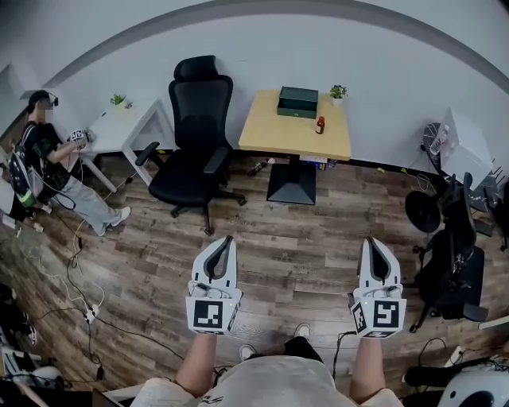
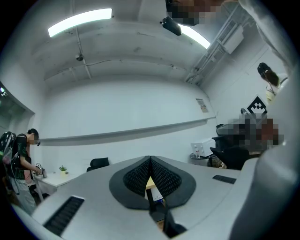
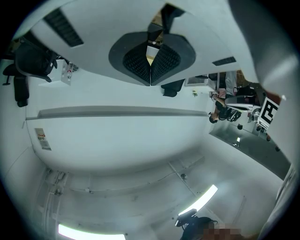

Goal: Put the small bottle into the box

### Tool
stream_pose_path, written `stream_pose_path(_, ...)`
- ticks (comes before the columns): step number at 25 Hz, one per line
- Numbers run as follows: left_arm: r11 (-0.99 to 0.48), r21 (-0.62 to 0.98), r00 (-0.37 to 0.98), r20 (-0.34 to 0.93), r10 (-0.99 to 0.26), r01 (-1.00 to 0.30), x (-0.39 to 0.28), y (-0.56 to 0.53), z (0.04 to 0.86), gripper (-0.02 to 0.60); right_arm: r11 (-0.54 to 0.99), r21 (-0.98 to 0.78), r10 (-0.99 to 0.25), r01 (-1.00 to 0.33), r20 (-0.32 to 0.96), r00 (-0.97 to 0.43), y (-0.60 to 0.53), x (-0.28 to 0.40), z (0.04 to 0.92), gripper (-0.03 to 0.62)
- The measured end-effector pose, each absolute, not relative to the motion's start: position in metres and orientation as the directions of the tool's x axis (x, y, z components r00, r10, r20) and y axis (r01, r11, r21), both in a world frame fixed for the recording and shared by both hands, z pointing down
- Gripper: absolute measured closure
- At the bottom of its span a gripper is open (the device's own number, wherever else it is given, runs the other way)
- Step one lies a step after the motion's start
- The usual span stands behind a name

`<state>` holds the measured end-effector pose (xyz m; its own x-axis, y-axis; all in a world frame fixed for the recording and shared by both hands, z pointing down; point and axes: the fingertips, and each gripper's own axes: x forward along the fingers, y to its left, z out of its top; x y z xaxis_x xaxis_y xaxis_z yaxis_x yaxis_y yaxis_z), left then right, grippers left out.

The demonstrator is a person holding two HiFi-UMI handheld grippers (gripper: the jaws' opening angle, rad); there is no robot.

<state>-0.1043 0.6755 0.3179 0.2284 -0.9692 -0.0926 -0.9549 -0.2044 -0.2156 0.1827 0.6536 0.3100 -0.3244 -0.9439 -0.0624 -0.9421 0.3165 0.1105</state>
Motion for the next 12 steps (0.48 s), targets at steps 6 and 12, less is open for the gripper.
stream_pose_path(6,-0.209,-0.212,0.232,-0.088,-0.969,-0.955,-0.099,0.674,0.322,0.574,0.313,0.107,-0.945,-0.944,-0.066,-0.320,0.654,0.187,0.314,0.569)
stream_pose_path(12,-0.231,-0.208,0.248,-0.064,-0.966,-0.951,-0.079,0.661,0.329,0.574,0.323,0.056,-0.943,-0.945,-0.058,-0.326,0.646,0.203,0.321,0.417)
